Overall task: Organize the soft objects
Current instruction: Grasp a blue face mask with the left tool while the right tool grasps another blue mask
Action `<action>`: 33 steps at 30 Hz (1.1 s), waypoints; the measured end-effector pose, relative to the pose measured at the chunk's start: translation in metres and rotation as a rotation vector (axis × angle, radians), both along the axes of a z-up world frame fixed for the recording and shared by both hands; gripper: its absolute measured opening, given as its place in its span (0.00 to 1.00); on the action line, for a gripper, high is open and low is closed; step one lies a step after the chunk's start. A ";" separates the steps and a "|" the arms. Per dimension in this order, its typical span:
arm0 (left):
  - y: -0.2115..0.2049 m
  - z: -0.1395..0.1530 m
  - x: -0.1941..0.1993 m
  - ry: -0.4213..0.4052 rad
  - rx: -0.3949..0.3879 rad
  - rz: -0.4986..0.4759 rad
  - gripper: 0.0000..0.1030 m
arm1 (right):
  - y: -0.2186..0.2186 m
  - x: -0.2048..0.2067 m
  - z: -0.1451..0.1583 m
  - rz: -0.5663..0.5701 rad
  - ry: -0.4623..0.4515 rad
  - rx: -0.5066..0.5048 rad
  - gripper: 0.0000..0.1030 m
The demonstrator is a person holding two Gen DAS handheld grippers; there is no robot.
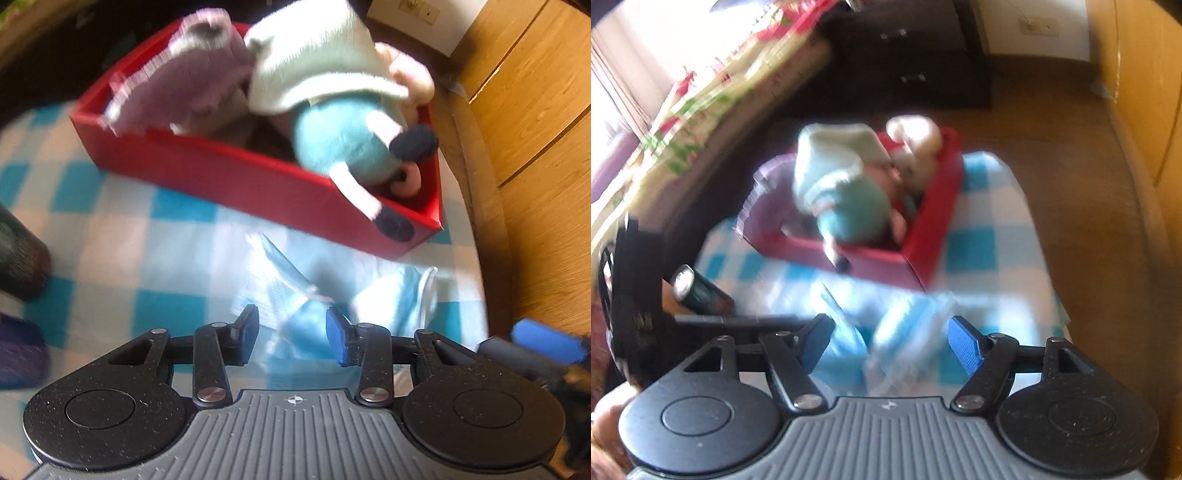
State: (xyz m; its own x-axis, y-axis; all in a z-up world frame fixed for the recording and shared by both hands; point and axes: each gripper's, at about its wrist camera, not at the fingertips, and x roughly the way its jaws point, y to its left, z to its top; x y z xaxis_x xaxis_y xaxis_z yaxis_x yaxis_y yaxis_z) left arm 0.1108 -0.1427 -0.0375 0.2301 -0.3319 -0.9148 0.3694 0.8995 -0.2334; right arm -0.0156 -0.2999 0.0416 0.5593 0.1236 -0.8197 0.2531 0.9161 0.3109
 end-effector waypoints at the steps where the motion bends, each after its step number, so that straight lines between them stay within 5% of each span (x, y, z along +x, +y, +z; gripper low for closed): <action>1: -0.002 -0.002 -0.001 0.002 -0.005 -0.001 0.39 | -0.001 0.000 -0.005 -0.005 0.011 0.002 0.47; 7: -0.020 -0.018 -0.004 -0.035 0.053 -0.013 0.42 | -0.002 0.005 -0.034 -0.015 0.077 -0.004 0.47; 16: 0.012 -0.010 -0.021 -0.030 0.114 -0.013 0.08 | -0.009 0.017 -0.050 -0.086 0.126 0.002 0.47; 19: 0.029 -0.003 -0.035 -0.017 0.096 -0.006 0.03 | -0.003 0.022 -0.056 -0.083 0.130 0.048 0.48; 26: 0.044 -0.010 -0.055 0.000 0.094 0.000 0.03 | 0.032 0.042 -0.067 -0.009 0.150 -0.055 0.48; 29: 0.045 -0.010 -0.052 0.009 0.079 -0.005 0.09 | 0.038 0.047 -0.075 -0.009 0.167 -0.080 0.48; 33: 0.044 -0.014 -0.048 0.048 0.040 0.003 0.61 | 0.042 0.051 -0.076 -0.005 0.160 -0.119 0.48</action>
